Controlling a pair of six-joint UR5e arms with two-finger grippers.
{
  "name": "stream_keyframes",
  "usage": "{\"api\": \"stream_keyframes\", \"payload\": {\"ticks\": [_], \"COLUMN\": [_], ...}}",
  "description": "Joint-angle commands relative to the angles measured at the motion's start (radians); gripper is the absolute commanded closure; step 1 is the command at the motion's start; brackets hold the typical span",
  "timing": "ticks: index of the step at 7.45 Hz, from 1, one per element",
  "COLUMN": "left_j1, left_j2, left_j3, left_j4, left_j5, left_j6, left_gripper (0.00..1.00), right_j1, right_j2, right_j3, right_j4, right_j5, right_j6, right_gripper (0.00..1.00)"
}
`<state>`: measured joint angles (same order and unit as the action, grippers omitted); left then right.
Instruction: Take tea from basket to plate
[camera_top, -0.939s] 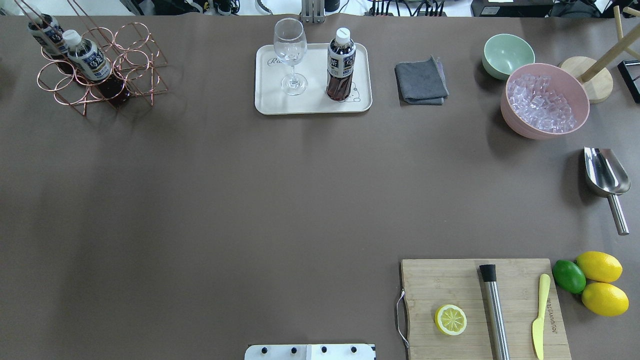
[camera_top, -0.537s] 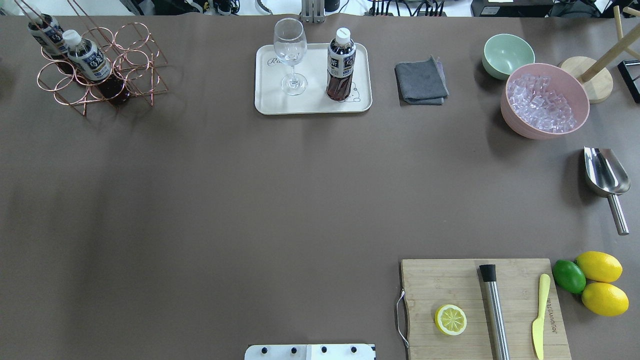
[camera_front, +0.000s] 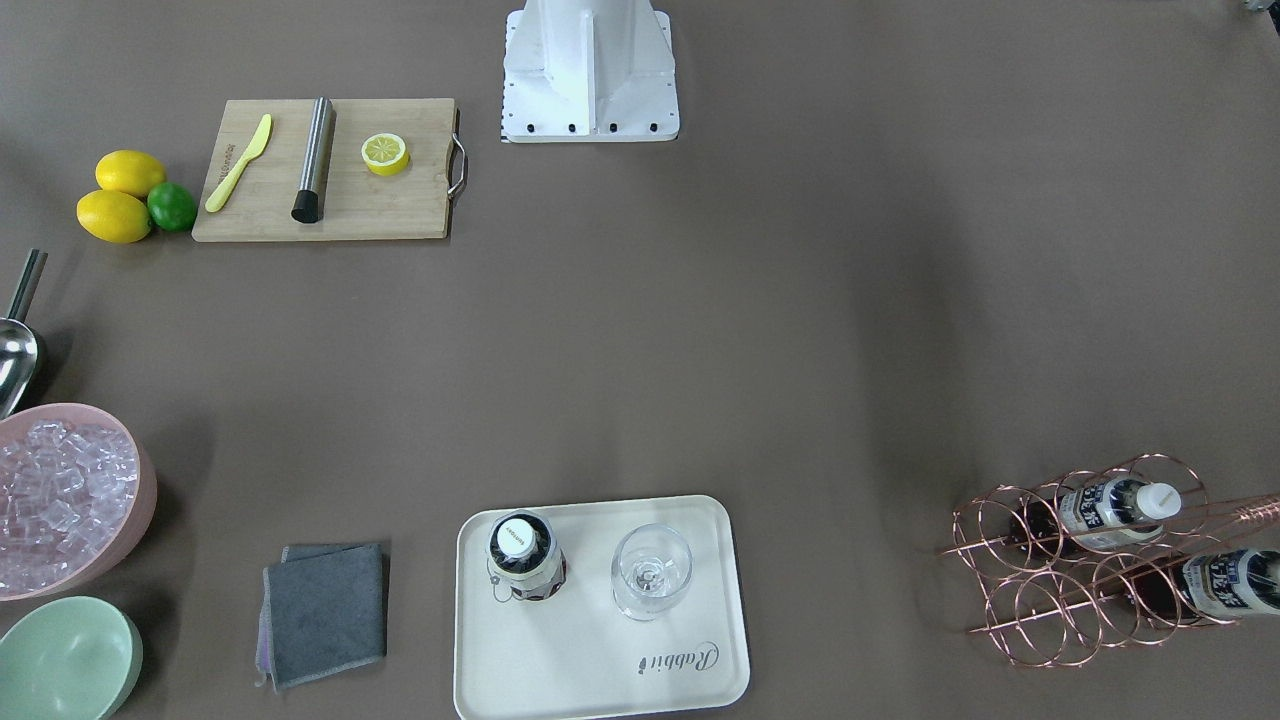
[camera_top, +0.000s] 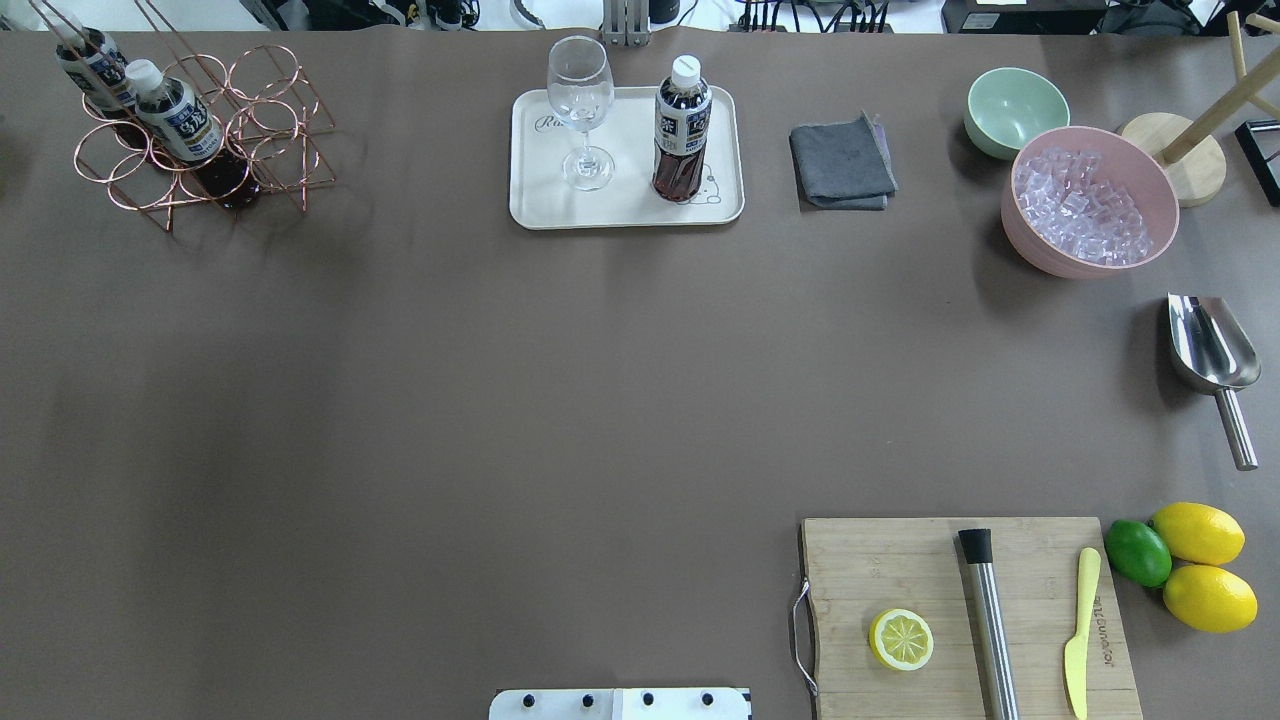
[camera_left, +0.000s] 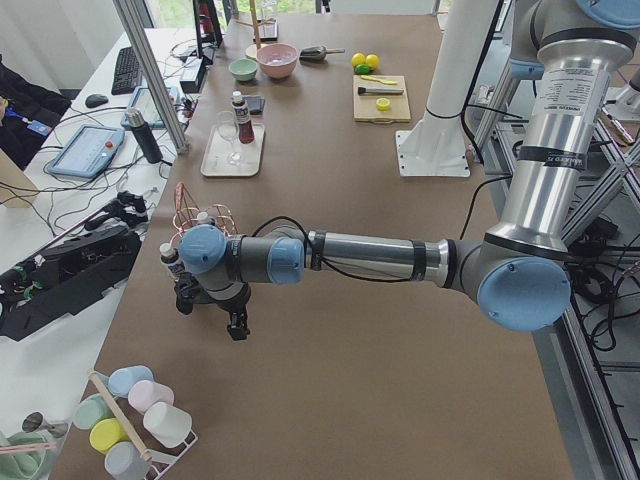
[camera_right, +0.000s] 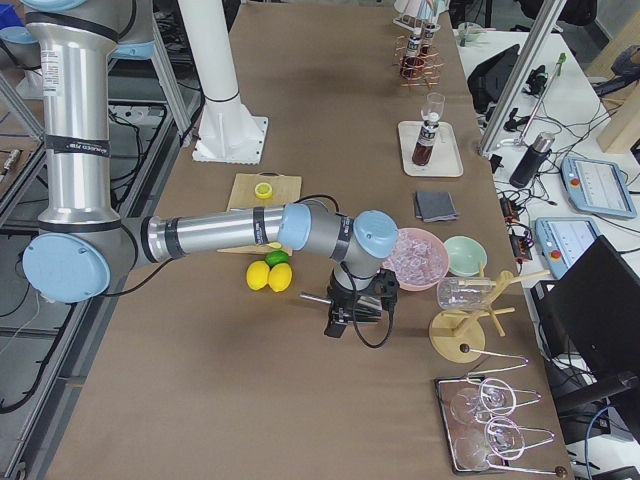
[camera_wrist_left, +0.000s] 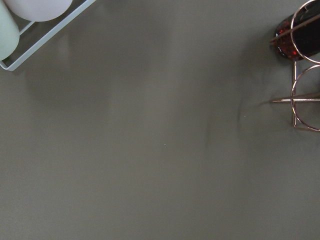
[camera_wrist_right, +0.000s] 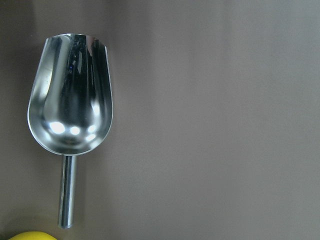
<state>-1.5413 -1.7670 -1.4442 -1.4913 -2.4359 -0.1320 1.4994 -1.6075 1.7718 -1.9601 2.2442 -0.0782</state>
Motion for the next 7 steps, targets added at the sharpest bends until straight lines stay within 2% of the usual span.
{"api": "stream_keyframes", "payload": {"ticks": [1, 4, 7], "left_j1": [-0.005, 0.003, 0.003], "left_j2": [0.014, 0.011, 0.014], "left_j3": [-0.021, -0.027, -0.032], "left_j4": [0.037, -0.022, -0.017], "left_j5": [0.015, 0.135, 0.111], "left_j6": [0.032, 0.037, 0.034], "left_gripper": [0.01, 0.01, 0.01], "right_j1": [0.001, 0.001, 0.001], "right_j2": [0.0, 0.001, 0.0], "right_j3": [0.001, 0.001, 0.001], "right_j4": [0.0, 0.0, 0.0], "right_j5": [0.0, 0.0, 0.0], "right_j6": [0.0, 0.0, 0.0], "right_gripper": [0.0, 0.0, 0.0]}}
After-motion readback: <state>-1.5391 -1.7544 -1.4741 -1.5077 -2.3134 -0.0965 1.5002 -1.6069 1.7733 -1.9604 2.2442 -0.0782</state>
